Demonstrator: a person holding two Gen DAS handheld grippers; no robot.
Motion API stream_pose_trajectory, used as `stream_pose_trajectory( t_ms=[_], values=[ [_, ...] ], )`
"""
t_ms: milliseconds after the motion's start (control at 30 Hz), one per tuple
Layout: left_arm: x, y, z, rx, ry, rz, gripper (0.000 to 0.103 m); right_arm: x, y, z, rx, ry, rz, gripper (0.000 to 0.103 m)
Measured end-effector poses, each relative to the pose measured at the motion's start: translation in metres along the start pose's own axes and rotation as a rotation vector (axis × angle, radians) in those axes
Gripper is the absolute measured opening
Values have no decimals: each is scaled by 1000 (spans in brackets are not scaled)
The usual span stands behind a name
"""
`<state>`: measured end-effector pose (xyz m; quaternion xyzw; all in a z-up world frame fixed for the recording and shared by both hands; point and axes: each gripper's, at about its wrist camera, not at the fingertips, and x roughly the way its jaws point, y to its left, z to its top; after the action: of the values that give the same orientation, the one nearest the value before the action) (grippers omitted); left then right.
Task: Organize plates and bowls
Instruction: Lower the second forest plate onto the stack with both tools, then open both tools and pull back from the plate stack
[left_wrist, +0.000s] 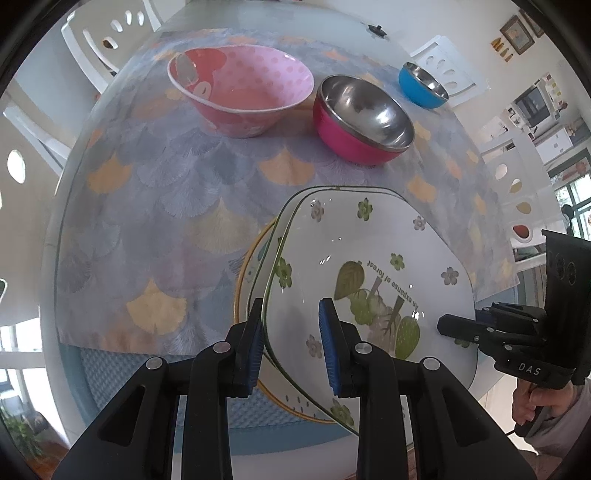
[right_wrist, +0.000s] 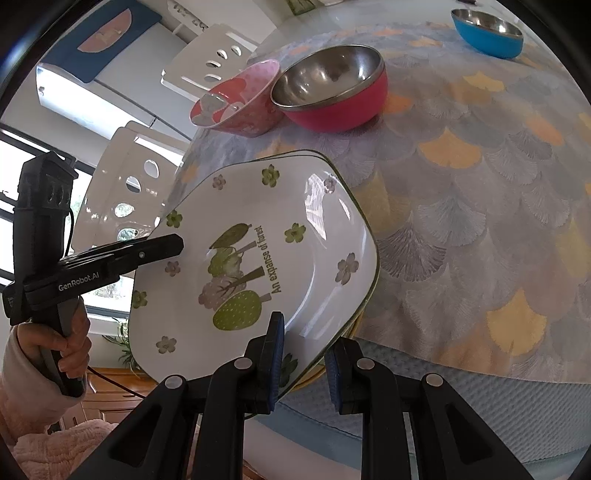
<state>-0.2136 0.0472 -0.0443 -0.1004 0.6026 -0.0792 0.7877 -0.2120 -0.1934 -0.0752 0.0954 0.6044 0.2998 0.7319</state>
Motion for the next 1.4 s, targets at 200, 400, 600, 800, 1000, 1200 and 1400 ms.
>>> stream_pose_trajectory(
  t_ms=[200, 400, 600, 800, 1000, 1200, 1400],
  values=[
    [2, 5, -4, -7, 11, 1, 24, 0, -4, -3, 33, -4, 11, 21],
    [4, 7, -6, -4, 21, 12, 24, -1, -2, -4, 51, -3, 0, 21],
    [5, 11, -6, -9, 24, 13, 24, -2, -2, -4, 66, 7, -12, 20],
    [7, 12, -6, -2, 26, 12, 24, -3, 0, -4, 83, 13, -28, 21],
    [4, 7, -4, 43, 15, 19, 25, -7, -2, -5, 115, 3, -67, 21],
    [3, 4, -3, 63, 23, 40, 27, -14, 1, -6, 121, -13, -106, 21],
    [6, 6, 2, 63, 45, 44, 30, -16, 5, -6, 124, -15, -125, 21]
  ],
)
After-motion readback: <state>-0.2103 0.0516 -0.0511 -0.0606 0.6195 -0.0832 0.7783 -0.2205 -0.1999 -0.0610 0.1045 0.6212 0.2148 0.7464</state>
